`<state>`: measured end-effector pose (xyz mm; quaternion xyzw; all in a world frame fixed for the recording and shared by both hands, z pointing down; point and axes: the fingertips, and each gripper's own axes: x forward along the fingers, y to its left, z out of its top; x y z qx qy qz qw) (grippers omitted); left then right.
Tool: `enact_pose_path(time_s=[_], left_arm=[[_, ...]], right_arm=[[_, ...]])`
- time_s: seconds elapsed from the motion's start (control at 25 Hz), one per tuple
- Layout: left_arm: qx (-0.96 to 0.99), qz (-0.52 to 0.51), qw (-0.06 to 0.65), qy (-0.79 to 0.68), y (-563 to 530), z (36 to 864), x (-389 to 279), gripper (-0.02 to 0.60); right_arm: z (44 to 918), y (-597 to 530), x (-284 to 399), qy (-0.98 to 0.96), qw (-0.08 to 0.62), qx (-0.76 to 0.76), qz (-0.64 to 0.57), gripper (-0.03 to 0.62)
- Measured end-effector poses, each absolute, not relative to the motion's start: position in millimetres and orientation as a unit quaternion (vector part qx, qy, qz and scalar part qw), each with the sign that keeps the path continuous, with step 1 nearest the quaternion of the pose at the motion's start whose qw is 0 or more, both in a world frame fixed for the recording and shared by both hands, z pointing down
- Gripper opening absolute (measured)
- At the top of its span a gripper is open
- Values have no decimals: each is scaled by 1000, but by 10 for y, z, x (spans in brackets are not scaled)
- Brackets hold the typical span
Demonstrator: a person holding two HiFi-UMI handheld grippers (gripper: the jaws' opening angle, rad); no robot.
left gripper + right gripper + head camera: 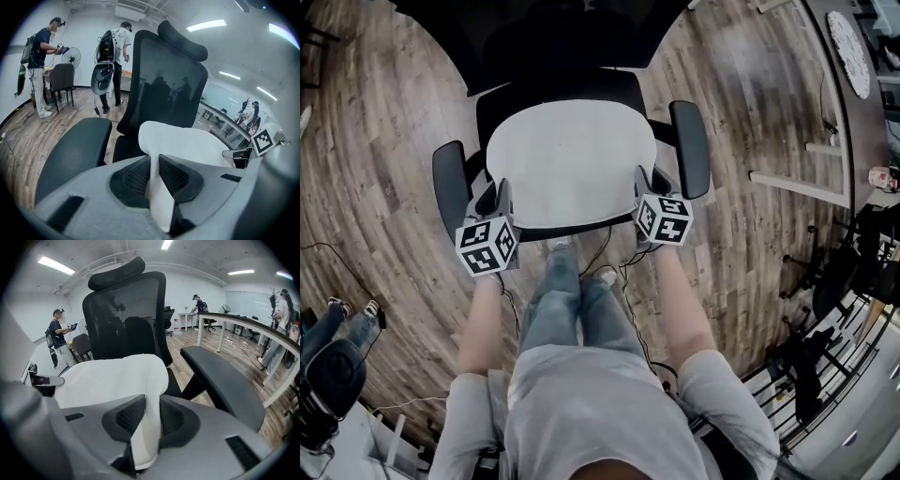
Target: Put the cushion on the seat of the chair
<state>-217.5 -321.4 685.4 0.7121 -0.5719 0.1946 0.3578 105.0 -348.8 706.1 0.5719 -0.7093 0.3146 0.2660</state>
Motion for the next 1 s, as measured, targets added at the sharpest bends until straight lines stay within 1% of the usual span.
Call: enact_pose_path(time_s=[0.48, 1.0], left_arm=[[690, 208, 395, -570, -3296, 7543, -2139, 61], [668, 243, 414, -569, -3312, 8094, -2227, 63]], right_arm=[[7708, -3593, 1089, -704, 302, 558, 318, 83], [8201, -3677, 992, -703, 337, 533, 327, 84]])
